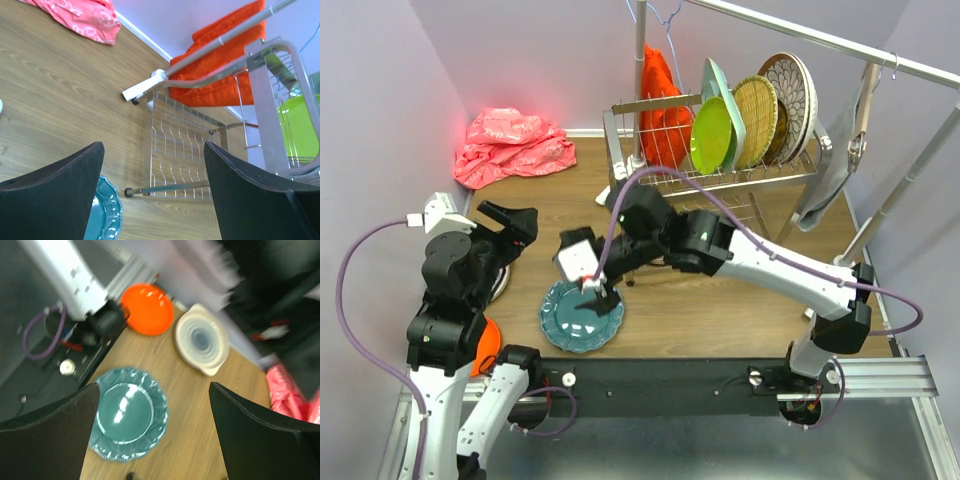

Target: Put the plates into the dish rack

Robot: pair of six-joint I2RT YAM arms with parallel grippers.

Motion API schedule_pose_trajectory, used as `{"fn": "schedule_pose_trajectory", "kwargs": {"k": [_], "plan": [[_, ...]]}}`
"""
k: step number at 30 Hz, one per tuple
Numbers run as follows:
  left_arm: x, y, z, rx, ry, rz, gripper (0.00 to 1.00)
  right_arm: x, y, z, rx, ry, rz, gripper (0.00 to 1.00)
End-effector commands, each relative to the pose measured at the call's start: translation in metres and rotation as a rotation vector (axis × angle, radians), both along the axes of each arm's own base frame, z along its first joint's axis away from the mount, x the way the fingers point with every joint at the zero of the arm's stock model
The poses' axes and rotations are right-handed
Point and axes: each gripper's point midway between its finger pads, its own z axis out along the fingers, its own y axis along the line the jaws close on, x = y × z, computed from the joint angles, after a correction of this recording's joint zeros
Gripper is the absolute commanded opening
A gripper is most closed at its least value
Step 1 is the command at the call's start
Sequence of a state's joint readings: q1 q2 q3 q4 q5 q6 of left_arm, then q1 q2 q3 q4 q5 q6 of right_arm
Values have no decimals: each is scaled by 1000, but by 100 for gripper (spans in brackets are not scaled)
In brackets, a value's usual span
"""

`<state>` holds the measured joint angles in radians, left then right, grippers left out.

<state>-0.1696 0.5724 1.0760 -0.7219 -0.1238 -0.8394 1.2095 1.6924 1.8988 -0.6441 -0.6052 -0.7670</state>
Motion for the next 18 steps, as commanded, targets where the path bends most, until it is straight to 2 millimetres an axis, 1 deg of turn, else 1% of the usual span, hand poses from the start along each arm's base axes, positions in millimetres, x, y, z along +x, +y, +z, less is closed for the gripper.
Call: {"fn": "schedule_pose_trajectory", "kwargs": {"k": [1, 4, 5, 7, 8, 11, 12, 14, 15, 18], "plan": [[-7, 21, 8, 23, 9, 110, 89, -5, -12, -42, -102, -159, -25, 97], [-12, 23, 16, 22, -13, 111, 89, -4, -15, -62, -148, -182, -36, 97], [-14, 22, 18, 19, -18, 105, 89, -5, -18, -78, -185, -192, -44, 96], [-17, 20, 18, 16, -23, 94, 89, -5, -19, -95, -221, -209, -55, 94], [-18, 18, 17, 14, -21, 82, 89, -5, -21, -113, -251, -228, -70, 93], [-23, 16, 17, 8, -25, 68, 89, -1, -24, -137, -287, -289, -101, 91], [-24, 17, 16, 6, -27, 68, 89, 1, -25, -152, -298, -300, -110, 91], [-29, 18, 17, 4, -36, 71, 89, 4, -28, -164, -314, -327, -131, 91], [-30, 18, 17, -1, -36, 72, 89, 4, -31, -176, -324, -334, -136, 91], [-33, 17, 16, -11, -42, 66, 89, 4, -32, -191, -330, -351, -151, 90]]}}
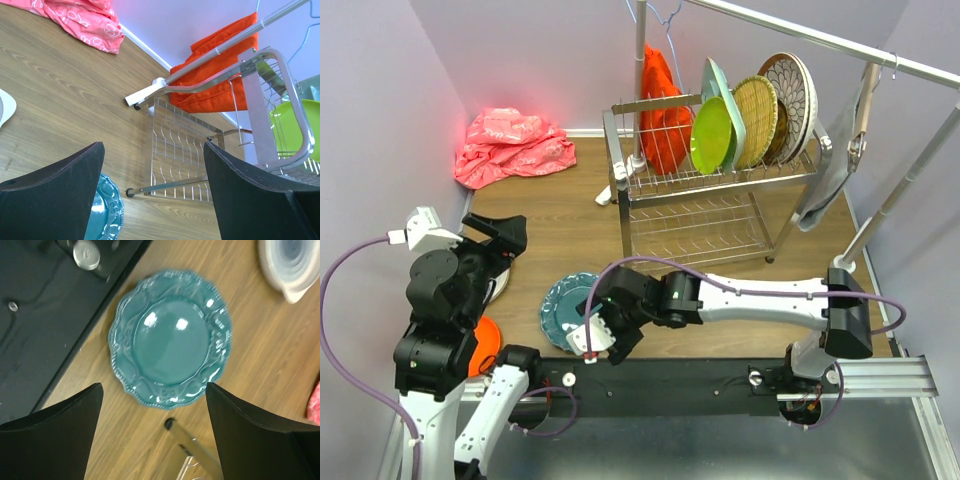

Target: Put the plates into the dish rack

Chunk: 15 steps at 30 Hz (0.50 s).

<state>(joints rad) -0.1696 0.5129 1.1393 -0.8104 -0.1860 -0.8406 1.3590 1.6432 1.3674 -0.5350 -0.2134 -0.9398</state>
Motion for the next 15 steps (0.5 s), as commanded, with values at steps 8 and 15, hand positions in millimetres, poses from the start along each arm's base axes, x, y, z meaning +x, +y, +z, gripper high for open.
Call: {"fn": "schedule_pose_trajectory", "kwargs": {"k": [8, 15], "plan": [[-11, -2, -5, -31, -16, -12, 89, -2, -11, -54, 76, -127, -41, 86], [-10, -6, -11, -41, -21, -32, 89, 6, -6, -80, 137, -154, -108, 80]]}}
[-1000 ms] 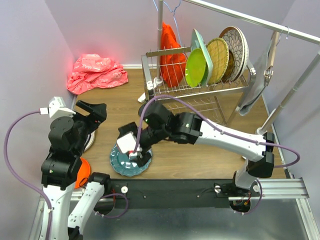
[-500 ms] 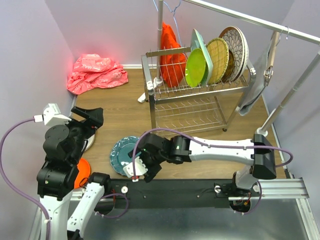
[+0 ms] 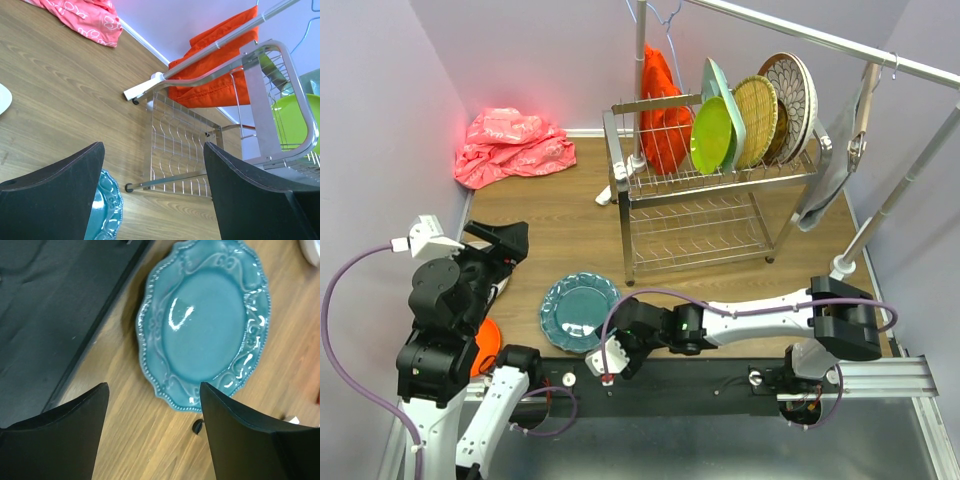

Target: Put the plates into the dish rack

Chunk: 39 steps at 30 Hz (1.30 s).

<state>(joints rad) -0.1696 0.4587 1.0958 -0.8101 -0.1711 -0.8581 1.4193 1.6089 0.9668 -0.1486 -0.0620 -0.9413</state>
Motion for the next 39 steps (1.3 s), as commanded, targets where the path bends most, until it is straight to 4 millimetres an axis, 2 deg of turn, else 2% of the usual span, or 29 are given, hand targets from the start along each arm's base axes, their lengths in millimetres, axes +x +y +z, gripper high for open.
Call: {"fn": "schedule_pose_trajectory", "kwargs": {"k": [1, 8, 10, 20, 27, 35, 38, 39], "plan": [[-3, -4, -3, -26, -14, -21, 89, 14, 19, 1, 143, -58, -74, 80], [-5, -6, -5, -34, -21, -28, 89, 16, 23, -12, 222, -64, -115, 73], [-6, -5, -5, -37, -21, -24, 89, 18, 27, -7, 276, -80, -123, 72], [-3, -6, -10, -41, -22, -28, 89, 18, 21, -40, 271, -112, -136, 69], [-5, -6, -12, -40, -21, -27, 89, 23, 26, -54, 277, -148, -166, 59], [-7, -6, -16, -43, -18, -26, 89, 18, 22, -69, 259, -153, -152, 52], [-7, -6, -17, -45, -19, -27, 89, 17, 22, -74, 248, -151, -148, 45], [-6, -6, -19, -46, -13, -29, 89, 16, 22, -75, 247, -147, -142, 39]]}}
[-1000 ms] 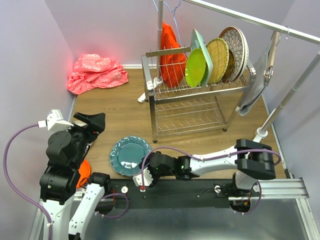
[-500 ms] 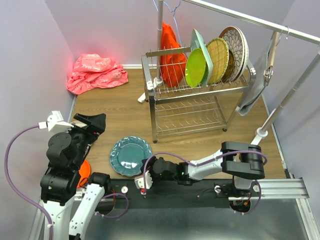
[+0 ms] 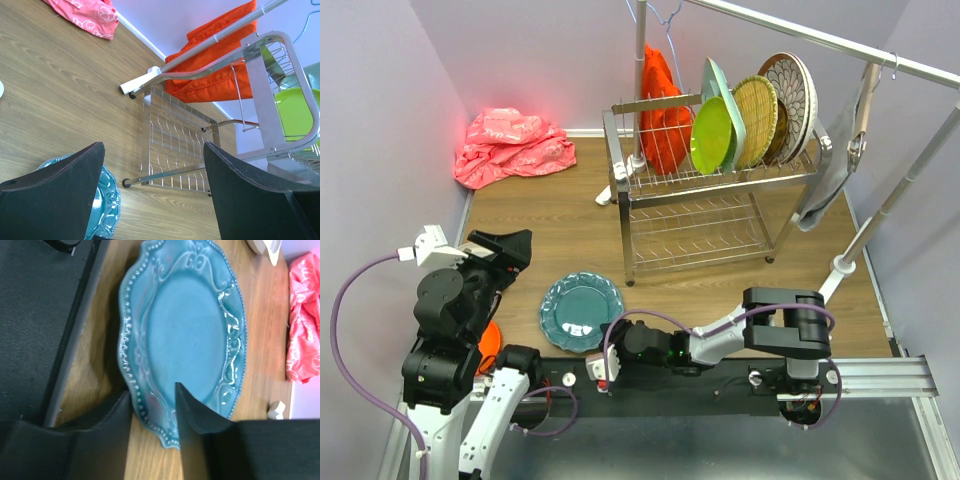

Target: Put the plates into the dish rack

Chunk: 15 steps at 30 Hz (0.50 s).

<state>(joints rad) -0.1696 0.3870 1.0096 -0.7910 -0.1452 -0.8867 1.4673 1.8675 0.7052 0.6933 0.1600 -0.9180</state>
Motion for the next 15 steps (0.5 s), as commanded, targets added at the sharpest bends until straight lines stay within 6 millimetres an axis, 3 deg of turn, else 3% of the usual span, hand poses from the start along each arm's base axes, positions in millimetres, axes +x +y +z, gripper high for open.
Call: {"fn": "schedule_pose_trajectory", "kwargs": {"k": [1, 8, 15], "plan": [[-1, -2, -2, -13, -10, -9, 89, -6, -10, -27, -61, 10, 3, 38], [2, -5, -7, -17, -2, -21, 89, -9, -5, -19, -41, 17, 22, 25], [4, -6, 0, -18, -18, -26, 89, -6, 17, 30, 62, 30, 2, 7]]}}
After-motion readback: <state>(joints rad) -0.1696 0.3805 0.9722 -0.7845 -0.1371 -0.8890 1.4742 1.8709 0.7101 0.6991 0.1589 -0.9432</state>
